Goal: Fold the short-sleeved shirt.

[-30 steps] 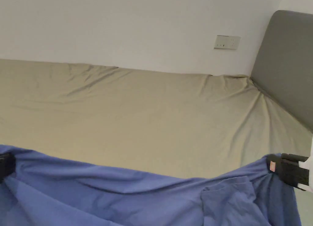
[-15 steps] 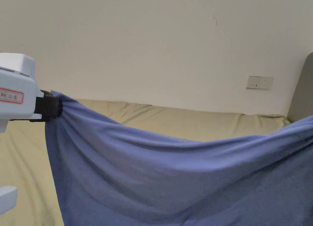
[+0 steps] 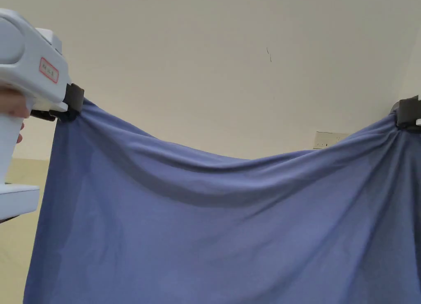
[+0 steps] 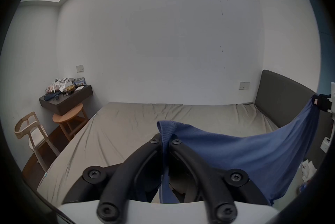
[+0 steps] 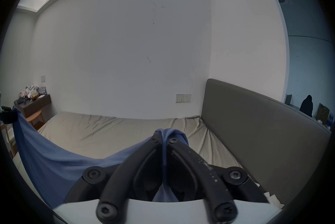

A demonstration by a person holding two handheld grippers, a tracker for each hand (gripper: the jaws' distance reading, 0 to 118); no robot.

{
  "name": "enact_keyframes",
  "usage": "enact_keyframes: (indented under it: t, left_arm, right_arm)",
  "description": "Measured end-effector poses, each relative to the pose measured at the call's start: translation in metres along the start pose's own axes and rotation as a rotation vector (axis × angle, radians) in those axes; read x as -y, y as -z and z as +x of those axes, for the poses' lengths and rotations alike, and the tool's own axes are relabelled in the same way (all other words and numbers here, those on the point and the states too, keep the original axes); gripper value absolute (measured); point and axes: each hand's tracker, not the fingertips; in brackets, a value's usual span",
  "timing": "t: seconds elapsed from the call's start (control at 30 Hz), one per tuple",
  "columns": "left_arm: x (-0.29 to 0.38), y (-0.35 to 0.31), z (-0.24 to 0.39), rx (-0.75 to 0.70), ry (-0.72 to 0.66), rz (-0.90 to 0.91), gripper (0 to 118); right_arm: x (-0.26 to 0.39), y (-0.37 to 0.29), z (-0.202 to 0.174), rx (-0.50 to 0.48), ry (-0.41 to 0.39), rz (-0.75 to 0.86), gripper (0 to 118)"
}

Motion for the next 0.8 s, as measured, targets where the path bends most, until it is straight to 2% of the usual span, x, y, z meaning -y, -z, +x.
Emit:
enact_keyframes:
  t: [0.2, 0.5, 0.67, 0.8]
  left_arm:
    - [-0.035, 0.046, 0.030, -0.041, 0.027, 0.052, 5]
    - [-0.065, 0.075, 0.054, -0.074, 0.040, 0.121, 5]
    - [-0.057, 0.090, 0.061, -0.075, 0.043, 0.109, 5]
    - [-0.043, 0.099, 0.065, -0.062, 0.054, 0.077, 5]
  right_arm:
    - [-0.040, 0.039, -0.010, 0.068, -0.002, 0.070, 7]
    - [-0.084, 0.060, -0.008, 0.114, 0.063, 0.181, 7]
    - [-0.079, 0.063, -0.005, 0.128, 0.134, 0.184, 7]
    - [-0.060, 0.069, -0.002, 0.138, 0.152, 0.149, 7]
